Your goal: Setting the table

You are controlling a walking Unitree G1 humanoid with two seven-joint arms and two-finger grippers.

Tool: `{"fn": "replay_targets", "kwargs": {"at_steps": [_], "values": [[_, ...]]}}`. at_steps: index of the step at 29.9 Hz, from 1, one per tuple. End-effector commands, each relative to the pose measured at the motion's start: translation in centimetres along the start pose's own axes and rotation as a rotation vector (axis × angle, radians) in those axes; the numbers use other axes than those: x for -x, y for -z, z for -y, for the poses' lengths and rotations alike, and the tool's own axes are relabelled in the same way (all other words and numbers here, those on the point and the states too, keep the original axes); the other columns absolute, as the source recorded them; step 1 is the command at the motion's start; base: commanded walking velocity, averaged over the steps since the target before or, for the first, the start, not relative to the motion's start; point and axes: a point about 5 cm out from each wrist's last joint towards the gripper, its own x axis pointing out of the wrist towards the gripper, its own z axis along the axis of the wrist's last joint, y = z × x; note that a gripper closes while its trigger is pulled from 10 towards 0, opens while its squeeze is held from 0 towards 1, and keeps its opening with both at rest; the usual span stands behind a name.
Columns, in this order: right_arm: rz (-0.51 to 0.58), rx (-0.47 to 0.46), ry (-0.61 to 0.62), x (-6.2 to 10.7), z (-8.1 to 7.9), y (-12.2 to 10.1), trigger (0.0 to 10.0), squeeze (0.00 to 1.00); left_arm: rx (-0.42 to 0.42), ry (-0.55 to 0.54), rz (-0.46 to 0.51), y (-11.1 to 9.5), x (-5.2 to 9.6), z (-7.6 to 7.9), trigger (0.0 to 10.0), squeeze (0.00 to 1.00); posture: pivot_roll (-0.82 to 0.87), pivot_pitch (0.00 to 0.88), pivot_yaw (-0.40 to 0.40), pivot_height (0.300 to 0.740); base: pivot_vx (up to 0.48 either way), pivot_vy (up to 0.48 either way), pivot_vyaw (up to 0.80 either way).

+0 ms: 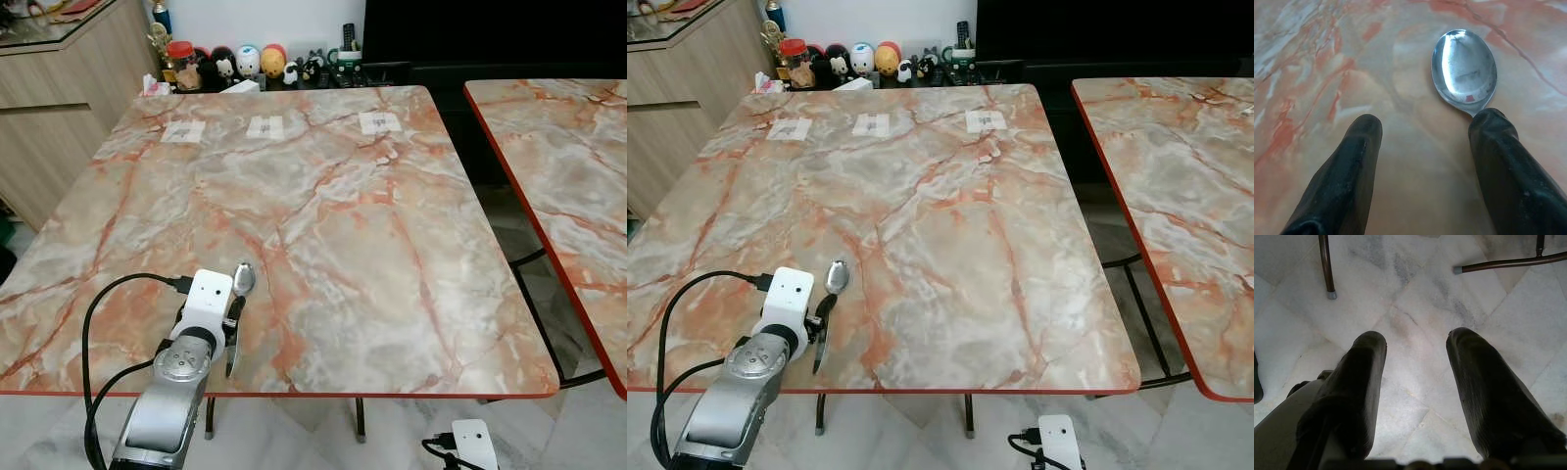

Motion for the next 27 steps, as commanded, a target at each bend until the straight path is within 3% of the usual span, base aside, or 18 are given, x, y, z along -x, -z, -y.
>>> {"fn": "replay_targets", "kwargs": {"at_steps": [1, 7, 15, 21, 22, 23, 24, 27], "values": [[-0.018, 0.007, -0.008, 0.1, -0.1, 0.4, 10.0, 0.00, -0.011, -0.033, -0.050, 1.2, 0.1, -0.7, 10.0, 0.00, -0.01, 0.095, 0.013, 0.740, 0.000, 0.000, 0.00], [-0.019, 0.009, -0.008, 0.0, -0.1, 0.3, 10.0, 0.00, 0.040, -0.024, 0.032, -0.5, 0.8, -0.9, 10.0, 0.00, -0.01, 0.094, 0.010, 0.740, 0.000, 0.000, 0.00], [-0.017, 0.013, -0.012, 0.0, -0.1, 0.2, 10.0, 0.00, 0.006, -0.044, 0.032, -0.4, 1.6, -1.6, 10.0, 0.00, 0.00, 0.086, 0.006, 0.740, 0.000, 0.000, 0.00], [-0.015, 0.014, -0.012, 0.0, -0.1, 0.2, 10.0, 0.00, -0.046, 0.000, 0.042, -0.7, 1.6, -1.1, 10.0, 0.00, 0.00, 0.085, 0.006, 0.740, 0.000, 0.000, 0.00], [-0.015, 0.014, -0.012, 0.0, -0.1, 0.2, 10.0, 0.00, -0.065, -0.006, 0.047, -0.9, 1.5, -1.1, 10.0, 0.86, 0.00, 0.084, 0.007, 0.740, 0.000, 0.000, 0.00], [-0.015, 0.014, -0.012, 0.0, -0.1, 0.2, 10.0, 0.00, -0.065, -0.006, 0.047, -0.9, 1.5, -1.1, 10.0, 0.86, 0.00, 0.084, 0.007, 0.740, 0.000, 0.000, 0.00], [-0.015, 0.013, -0.012, 0.0, -0.1, 0.2, 10.0, 0.00, -0.056, -0.012, 0.047, -0.9, 1.3, -1.0, 10.0, 1.00, 0.00, 0.083, 0.007, 0.740, 0.000, 0.000, 0.00], [-0.015, 0.011, -0.011, 0.0, -0.2, 0.2, 10.0, 0.00, -0.041, -0.010, 0.052, -1.2, 1.1, -0.8, 10.0, 1.00, 0.00, 0.084, 0.007, 0.740, 0.000, 0.000, 0.00]]}}
